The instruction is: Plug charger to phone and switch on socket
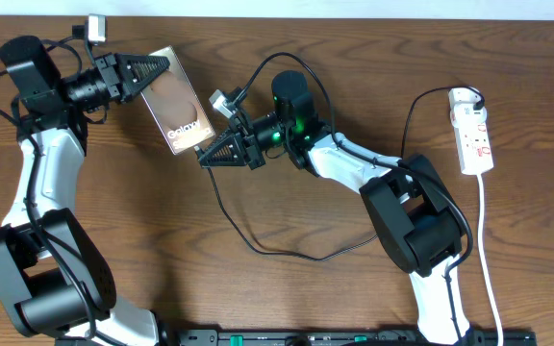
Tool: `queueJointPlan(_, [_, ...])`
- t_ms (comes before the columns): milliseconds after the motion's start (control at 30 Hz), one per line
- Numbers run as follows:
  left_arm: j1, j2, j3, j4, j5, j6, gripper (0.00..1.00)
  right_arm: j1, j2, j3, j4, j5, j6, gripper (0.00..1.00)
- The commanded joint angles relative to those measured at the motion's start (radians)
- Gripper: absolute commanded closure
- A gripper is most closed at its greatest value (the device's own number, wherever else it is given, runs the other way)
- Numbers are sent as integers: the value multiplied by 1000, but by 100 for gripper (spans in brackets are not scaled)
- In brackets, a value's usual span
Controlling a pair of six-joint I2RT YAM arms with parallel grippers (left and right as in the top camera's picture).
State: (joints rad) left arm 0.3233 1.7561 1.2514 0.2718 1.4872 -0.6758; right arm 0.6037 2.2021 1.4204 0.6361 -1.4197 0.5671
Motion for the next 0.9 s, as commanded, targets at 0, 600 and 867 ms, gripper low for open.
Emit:
queueJointPlan(0, [0,0,0,7,44,21,93,-19,-2,5,0,1,10,99])
queueJointPlan(600, [0,0,0,7,37,-3,92,-20,-2,5,0,23,24,99])
queueJointPlan(867, [0,0,0,7,23,-18,92,-19,-2,5,0,23,24,99])
